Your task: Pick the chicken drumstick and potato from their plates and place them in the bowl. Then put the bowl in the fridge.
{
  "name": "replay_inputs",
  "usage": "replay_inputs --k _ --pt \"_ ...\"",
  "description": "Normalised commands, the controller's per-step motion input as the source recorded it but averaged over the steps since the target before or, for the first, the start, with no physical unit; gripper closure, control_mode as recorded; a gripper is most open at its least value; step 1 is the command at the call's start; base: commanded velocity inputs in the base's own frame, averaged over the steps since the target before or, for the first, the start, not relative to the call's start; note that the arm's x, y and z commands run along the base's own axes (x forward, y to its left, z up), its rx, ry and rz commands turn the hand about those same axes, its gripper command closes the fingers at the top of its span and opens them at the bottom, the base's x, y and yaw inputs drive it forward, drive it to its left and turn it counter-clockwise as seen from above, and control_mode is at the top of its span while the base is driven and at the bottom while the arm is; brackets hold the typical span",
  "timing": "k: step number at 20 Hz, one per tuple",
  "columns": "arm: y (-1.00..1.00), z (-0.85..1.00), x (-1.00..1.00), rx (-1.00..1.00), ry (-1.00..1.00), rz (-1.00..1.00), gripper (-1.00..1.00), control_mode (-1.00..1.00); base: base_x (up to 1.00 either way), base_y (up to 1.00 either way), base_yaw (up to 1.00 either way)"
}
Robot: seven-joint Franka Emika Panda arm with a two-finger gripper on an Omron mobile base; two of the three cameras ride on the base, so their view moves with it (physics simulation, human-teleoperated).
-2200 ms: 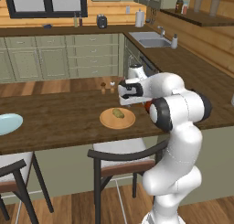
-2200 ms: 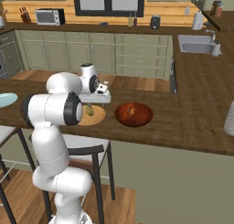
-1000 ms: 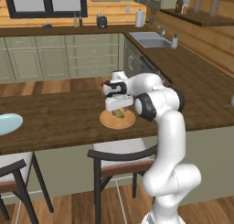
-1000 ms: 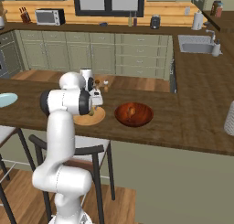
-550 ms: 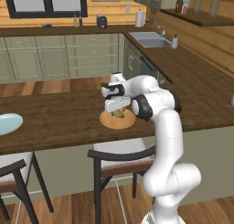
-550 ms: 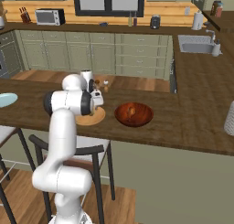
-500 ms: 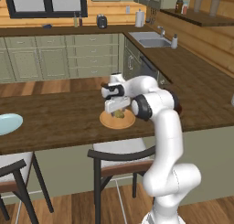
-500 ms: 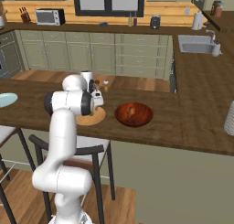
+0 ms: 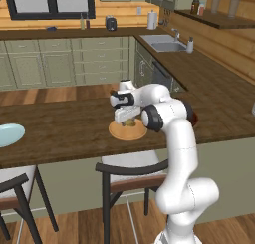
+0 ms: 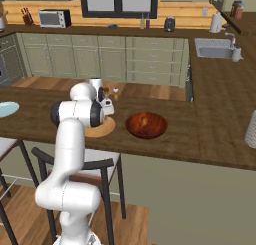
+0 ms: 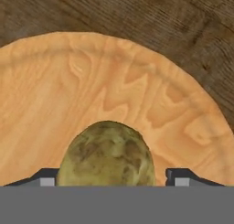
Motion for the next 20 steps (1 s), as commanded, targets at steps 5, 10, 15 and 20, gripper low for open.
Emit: replay_inputs --k 5,10,15,20 --pt "-0.2 0.02 -0.09 0.01 0.0 0.02 1.0 -1.0 0.0 0.0 0.0" --pt "-0.28 0.86 -0.37 0.04 0.0 0.02 1.0 -1.0 0.0 0.0 0.0" --pt "-0.85 1.0 -0.53 0.0 -0.04 0.0 1.0 -1.0 0.0 0.0 0.0" --pt "-1.0 0.59 -0.34 0.0 0.0 -0.08 1.0 -1.0 0.0 0.0 0.0"
